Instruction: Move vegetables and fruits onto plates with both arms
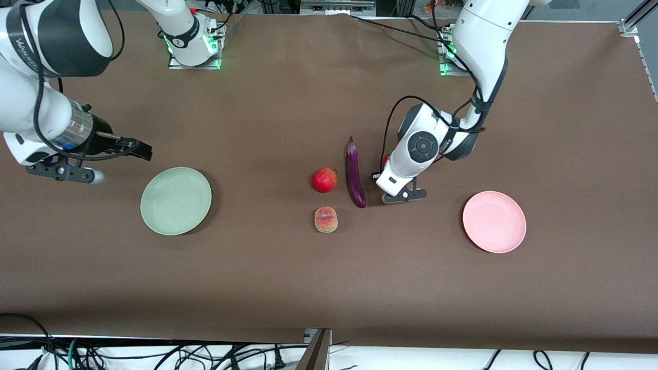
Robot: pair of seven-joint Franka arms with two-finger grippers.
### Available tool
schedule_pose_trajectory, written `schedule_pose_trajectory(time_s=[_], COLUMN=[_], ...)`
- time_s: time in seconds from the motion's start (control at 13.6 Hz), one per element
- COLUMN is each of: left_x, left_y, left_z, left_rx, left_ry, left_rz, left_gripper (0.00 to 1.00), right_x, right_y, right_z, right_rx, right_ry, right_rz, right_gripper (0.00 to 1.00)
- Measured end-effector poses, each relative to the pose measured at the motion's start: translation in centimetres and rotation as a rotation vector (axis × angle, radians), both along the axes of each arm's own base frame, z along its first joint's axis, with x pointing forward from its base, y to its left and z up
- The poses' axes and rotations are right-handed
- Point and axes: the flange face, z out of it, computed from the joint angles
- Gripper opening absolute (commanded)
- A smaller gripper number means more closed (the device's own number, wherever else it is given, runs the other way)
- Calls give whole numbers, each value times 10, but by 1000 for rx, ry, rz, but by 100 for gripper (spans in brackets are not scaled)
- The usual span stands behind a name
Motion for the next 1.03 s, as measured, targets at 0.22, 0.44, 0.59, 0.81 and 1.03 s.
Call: schedule_pose_trajectory(time_s=[0.22,0.44,0.59,0.81,1.03], left_x=[31,74,96,118,128], left_y=[45,119,176,229,253], left_z=[47,84,88,59,16], left_rx=[113,149,117,64,27], left_ry=[21,33,28,52,90], left_rz=[-122,-279,-417,-644,-750], left_gripper=[0,0,0,0,99], right_x=[9,19,23,12,-12], right_y=[37,103,151,246,334], right_z=[-37,-82,-128,-188,-222], right_rx=[6,94,104,116,138], right_ry=[29,3,-9,-87,-121], right_rz=[67,30,-73,-226,-367], right_gripper=[99,99,99,99,99])
